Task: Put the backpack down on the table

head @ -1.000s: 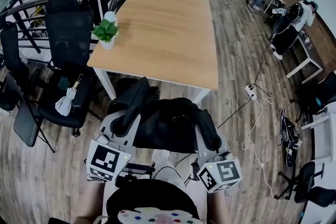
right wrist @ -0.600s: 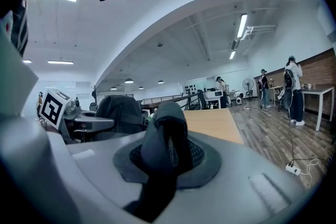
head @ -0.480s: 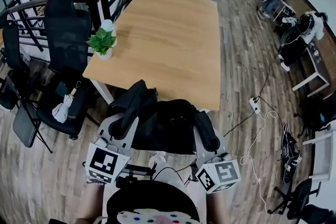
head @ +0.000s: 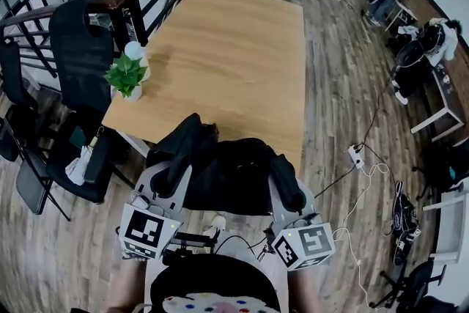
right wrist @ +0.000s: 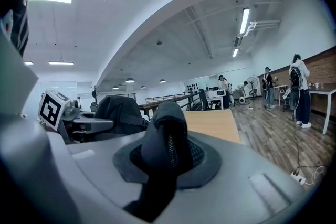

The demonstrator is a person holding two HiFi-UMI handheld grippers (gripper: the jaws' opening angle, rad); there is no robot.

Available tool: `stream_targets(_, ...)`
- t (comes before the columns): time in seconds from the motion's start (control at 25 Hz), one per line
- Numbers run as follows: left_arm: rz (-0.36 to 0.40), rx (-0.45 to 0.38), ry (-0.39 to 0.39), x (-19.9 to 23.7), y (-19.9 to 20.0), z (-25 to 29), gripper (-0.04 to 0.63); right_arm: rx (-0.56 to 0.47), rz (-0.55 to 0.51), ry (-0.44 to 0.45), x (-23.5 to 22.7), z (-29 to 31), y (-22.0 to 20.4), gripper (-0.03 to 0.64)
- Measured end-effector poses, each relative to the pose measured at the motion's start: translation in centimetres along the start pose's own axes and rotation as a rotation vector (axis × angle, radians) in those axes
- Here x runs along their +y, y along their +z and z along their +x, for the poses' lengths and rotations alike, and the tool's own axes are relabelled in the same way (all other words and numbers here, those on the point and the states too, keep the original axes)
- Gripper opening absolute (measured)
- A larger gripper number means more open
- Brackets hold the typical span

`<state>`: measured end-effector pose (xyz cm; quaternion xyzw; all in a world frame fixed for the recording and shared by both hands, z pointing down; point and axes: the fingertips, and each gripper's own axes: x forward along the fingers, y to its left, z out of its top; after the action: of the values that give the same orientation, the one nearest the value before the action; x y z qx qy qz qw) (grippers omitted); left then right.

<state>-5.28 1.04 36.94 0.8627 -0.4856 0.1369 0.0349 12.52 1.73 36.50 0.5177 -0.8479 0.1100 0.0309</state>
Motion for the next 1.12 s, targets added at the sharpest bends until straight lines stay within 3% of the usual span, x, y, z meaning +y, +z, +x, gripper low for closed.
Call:
stream_targets(0.36, -0.008, -0.004, 0.017, -0.1, 1.3, 3.5, 0.035, 0.003, -0.001, 0.018, -3.2, 2.0, 0.8, 0.077)
stream_targets(1.12, -0.023, 0.007, 0.006, 1.3, 1.4, 6.0, 0.035, 0.018, -0.05, 0.032, -3.7, 4.5, 0.9, 0.077)
